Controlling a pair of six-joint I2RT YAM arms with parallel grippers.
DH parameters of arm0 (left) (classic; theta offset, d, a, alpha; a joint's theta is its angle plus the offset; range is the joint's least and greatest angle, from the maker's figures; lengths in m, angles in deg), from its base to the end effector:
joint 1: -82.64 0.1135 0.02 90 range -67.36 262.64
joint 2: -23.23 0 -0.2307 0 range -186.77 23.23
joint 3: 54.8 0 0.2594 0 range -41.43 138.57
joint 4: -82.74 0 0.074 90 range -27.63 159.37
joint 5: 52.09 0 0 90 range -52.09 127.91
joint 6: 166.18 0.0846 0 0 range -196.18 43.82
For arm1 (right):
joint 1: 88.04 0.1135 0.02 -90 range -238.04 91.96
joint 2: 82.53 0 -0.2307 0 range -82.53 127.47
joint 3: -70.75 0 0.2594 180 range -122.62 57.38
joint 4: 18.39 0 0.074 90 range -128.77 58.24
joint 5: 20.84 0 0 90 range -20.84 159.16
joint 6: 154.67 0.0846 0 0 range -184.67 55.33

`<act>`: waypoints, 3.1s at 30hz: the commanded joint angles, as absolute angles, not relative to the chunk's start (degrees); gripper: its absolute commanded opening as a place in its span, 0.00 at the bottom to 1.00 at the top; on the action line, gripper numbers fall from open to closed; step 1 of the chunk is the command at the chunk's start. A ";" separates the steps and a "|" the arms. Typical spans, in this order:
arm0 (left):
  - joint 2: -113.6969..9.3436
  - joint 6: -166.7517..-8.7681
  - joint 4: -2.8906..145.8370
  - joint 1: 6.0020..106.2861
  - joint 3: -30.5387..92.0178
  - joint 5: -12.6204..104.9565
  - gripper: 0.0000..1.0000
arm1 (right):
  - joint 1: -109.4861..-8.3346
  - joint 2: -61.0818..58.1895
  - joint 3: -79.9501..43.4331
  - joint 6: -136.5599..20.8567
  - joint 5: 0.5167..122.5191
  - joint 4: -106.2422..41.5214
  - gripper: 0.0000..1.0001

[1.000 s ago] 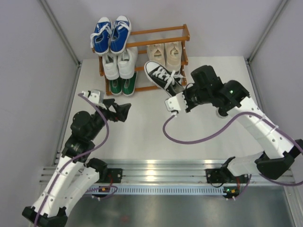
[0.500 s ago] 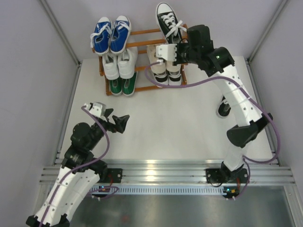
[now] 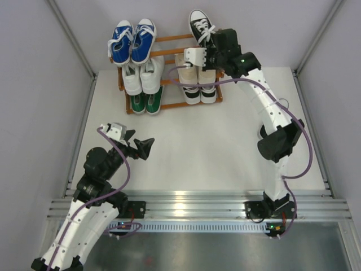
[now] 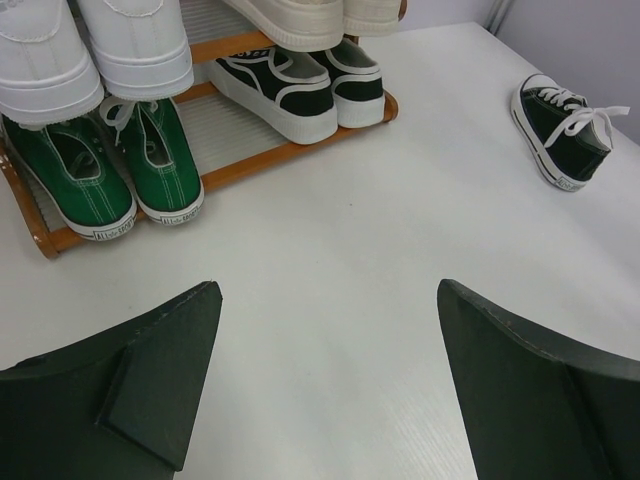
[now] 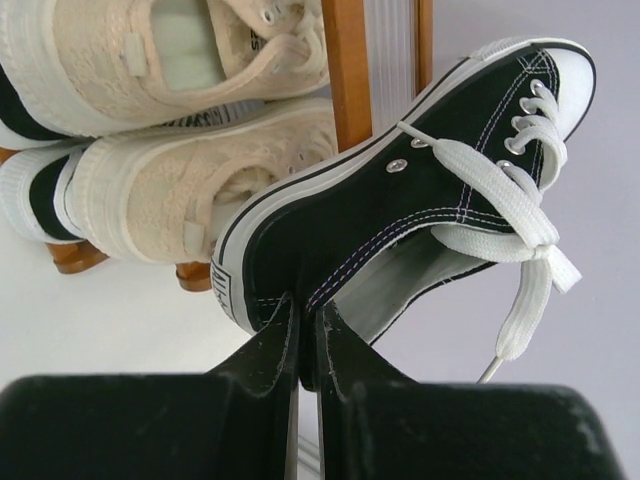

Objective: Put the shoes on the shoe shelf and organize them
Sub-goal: Place the shoe at the shoe shelf, then pick up the shoe at the center of the board.

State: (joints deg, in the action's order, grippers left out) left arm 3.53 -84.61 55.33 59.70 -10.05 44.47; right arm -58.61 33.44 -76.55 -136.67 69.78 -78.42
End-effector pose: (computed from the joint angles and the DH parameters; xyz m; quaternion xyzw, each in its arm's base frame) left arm 0.1765 -0.0852 0.2946 0.1303 0.7096 -0.2266 0.6544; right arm 0.4200 0.2359 0.3796 -0.6641 0.5468 -0.1894 0.4733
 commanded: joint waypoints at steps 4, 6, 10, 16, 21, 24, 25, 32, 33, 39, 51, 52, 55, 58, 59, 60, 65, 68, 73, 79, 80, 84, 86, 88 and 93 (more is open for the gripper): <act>3.81 -83.30 56.98 59.97 -10.58 45.29 0.94 | -61.05 31.29 -76.84 -137.88 71.18 -67.54 0.03; 3.81 -83.21 56.98 59.97 -10.58 45.38 0.94 | -61.41 31.20 -76.31 -137.09 70.92 -67.01 0.06; 3.72 -83.12 56.98 59.97 -10.58 45.46 0.94 | -61.49 31.47 -76.22 -136.74 70.74 -65.61 0.08; 3.72 -82.95 56.98 59.97 -10.67 45.47 0.94 | -61.49 32.70 -77.10 -137.26 71.18 -63.67 0.09; 3.72 -82.95 57.06 59.97 -10.75 45.55 0.95 | -61.49 33.05 -76.49 -137.35 71.36 -62.70 0.25; 3.72 -82.86 57.06 59.97 -10.67 45.82 0.95 | -61.49 33.05 -76.13 -137.26 71.44 -62.44 0.37; 3.72 -82.86 57.06 59.97 -10.67 45.82 0.94 | -61.49 33.05 -75.96 -137.26 71.44 -62.44 0.42; 3.72 -82.86 57.15 59.97 -10.67 45.99 0.95 | -61.49 32.26 -75.16 -136.39 71.01 -62.44 0.68; 3.72 -82.86 57.07 59.97 -10.67 45.99 0.95 | -61.49 31.74 -75.16 -136.12 70.83 -62.70 0.71; 3.72 -82.77 57.06 60.05 -10.75 45.99 0.95 | -61.49 27.70 -73.94 -134.28 64.95 -66.65 1.00; 4.07 -82.86 57.15 59.97 -10.67 45.73 0.95 | -61.32 13.48 -62.88 -121.12 62.39 -65.79 1.00; 4.07 -82.95 57.07 59.97 -10.67 45.56 0.95 | -61.75 11.62 -60.68 -114.91 63.26 -64.47 0.99; 4.07 -83.21 56.98 59.97 -10.67 45.12 0.95 | -63.33 4.24 -50.32 -100.94 66.51 -57.70 0.99; 4.07 -83.82 56.80 59.97 -10.49 44.41 0.97 | -67.55 -2.62 -41.17 -90.38 65.91 -58.92 0.99; 4.16 -84.00 56.71 59.97 -10.41 44.41 0.98 | -70.60 -4.37 -38.80 -88.59 63.30 -59.79 0.99; 4.07 -84.09 56.71 59.97 -10.32 44.32 0.98 | -72.37 -7.79 -33.38 -86.83 62.23 -61.02 0.99; 3.98 -84.44 56.71 59.97 -10.40 45.46 0.98 | -90.17 -15.81 -13.95 -76.55 55.04 -61.91 0.97; 3.81 -84.53 56.71 59.97 -10.49 46.08 0.98 | -100.32 -16.26 -6.99 -72.67 52.90 -63.31 0.94; 3.81 -84.53 56.71 59.97 -10.49 46.61 0.98 | -106.93 -10.47 -1.78 -68.71 57.46 -63.41 0.89; 3.81 -84.53 56.71 59.97 -10.67 46.78 0.98 | -107.64 -4.14 1.21 -67.31 59.84 -56.91 0.86; 3.81 -84.53 56.71 59.97 -10.75 46.87 0.98 | -107.72 -3.08 0.87 -66.95 59.84 -56.29 0.84; 3.46 -84.62 56.71 59.97 -10.75 47.57 0.98 | -107.64 4.38 -0.98 -65.02 59.23 -52.96 0.76; 3.19 -84.71 56.71 59.97 -10.76 48.80 0.98 | -107.64 7.28 -3.17 -61.60 57.74 -51.89 0.70; 3.02 -84.88 57.06 59.97 -10.84 49.68 0.98 | -107.64 11.77 -4.93 -60.10 55.46 -52.50 0.60; 2.05 -87.76 59.60 59.97 -11.46 54.42 0.98 | -107.81 12.85 -5.74 -59.57 53.78 -51.81 0.00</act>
State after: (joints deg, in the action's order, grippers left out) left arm 3.00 -85.31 55.63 59.70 -10.38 50.29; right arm -107.37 15.10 -4.32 -61.25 55.14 -55.73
